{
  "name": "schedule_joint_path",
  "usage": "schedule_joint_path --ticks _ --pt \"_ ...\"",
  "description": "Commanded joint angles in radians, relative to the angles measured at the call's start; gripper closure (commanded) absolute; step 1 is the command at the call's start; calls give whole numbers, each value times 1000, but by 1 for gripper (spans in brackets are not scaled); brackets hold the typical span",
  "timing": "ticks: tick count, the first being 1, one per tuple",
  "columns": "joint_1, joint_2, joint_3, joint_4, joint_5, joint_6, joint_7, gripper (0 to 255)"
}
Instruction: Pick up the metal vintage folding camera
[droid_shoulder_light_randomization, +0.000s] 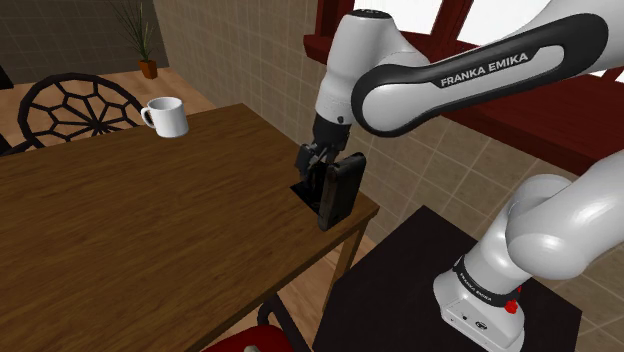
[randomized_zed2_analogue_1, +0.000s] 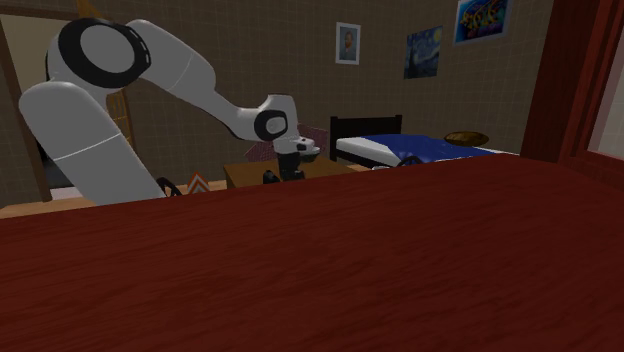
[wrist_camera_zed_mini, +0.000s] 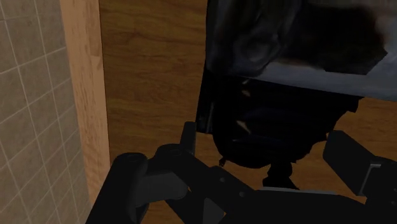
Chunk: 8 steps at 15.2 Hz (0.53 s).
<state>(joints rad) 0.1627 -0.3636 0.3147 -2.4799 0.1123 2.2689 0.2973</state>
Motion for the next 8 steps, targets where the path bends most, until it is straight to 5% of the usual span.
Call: schedule_joint_path --ticks 1,2,3,8 --pt "-1 8 1 -17 0 25 -2 0" --pt "-1 8 1 -17 0 25 -2 0" --pt "-1 9 2 -17 0 26 0 255" --pt "-1 8 1 -18 0 26 -1 255"
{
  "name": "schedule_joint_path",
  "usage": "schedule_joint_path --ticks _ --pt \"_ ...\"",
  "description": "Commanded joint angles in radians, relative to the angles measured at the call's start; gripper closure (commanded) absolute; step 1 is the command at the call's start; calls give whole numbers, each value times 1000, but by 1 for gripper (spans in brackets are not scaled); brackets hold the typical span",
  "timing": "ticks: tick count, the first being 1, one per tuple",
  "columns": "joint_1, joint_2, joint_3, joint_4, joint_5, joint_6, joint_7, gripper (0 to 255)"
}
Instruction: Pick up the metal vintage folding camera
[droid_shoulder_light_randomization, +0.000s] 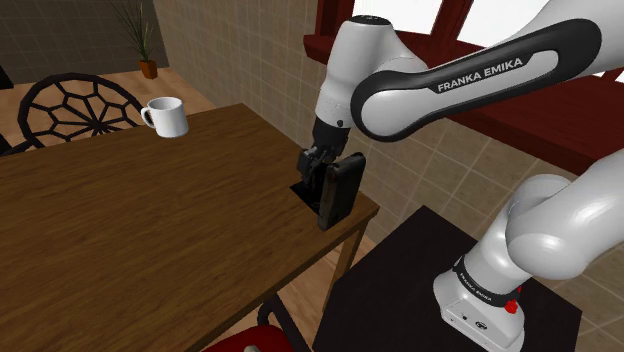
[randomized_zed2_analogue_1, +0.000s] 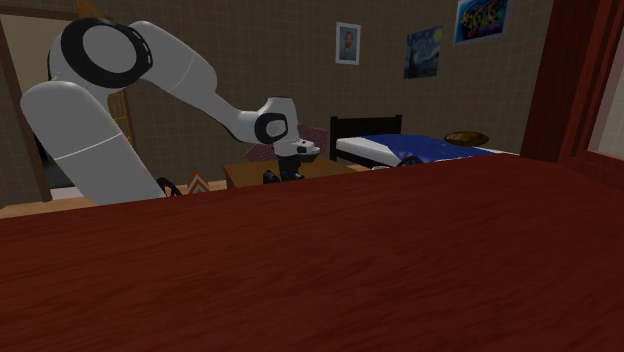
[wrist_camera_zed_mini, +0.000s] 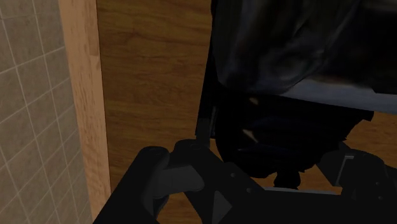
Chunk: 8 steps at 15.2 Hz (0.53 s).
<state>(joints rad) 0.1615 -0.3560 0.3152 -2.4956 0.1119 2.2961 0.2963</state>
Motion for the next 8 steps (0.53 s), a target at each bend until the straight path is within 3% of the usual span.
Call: schedule_joint_path --ticks 1,8 --pt "1 1 1 -2 0 -1 0 255" --pt "1 -25 -7 34 2 -62 -5 255"
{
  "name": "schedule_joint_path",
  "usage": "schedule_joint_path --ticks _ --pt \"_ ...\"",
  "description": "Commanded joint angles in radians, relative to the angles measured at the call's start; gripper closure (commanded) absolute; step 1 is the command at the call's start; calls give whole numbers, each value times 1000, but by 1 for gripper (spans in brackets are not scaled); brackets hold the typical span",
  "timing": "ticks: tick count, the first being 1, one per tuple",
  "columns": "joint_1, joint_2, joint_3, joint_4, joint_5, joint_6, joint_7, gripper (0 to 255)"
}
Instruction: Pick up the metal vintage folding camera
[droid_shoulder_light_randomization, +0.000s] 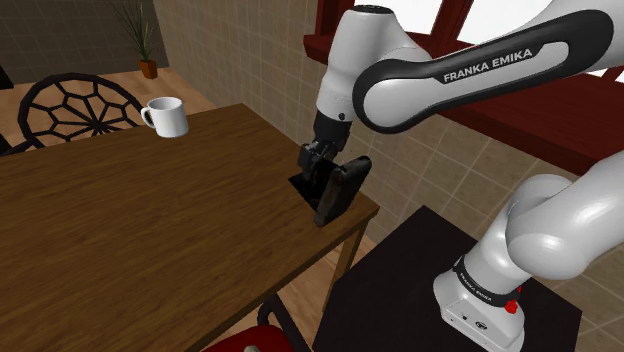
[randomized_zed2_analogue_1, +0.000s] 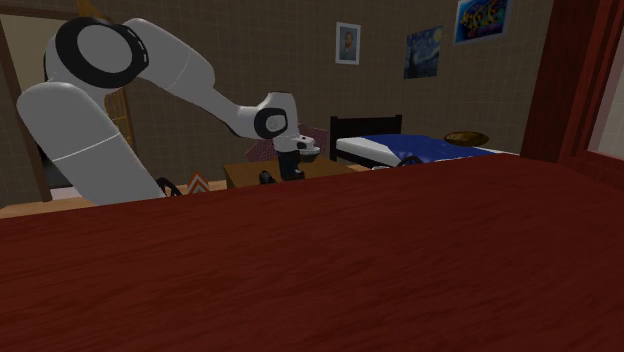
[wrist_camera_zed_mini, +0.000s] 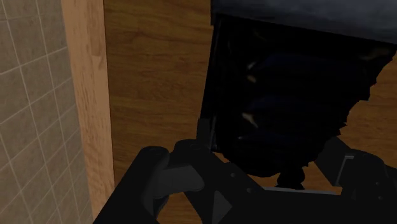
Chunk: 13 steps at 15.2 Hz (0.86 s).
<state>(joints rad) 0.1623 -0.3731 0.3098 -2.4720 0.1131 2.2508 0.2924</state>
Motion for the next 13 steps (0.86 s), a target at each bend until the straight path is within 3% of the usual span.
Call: schedule_joint_path --ticks 1,13 --pt "1 -13 -4 19 1 -31 -2 255" --pt "0 -54 -20 124 0 -177 -7 255"
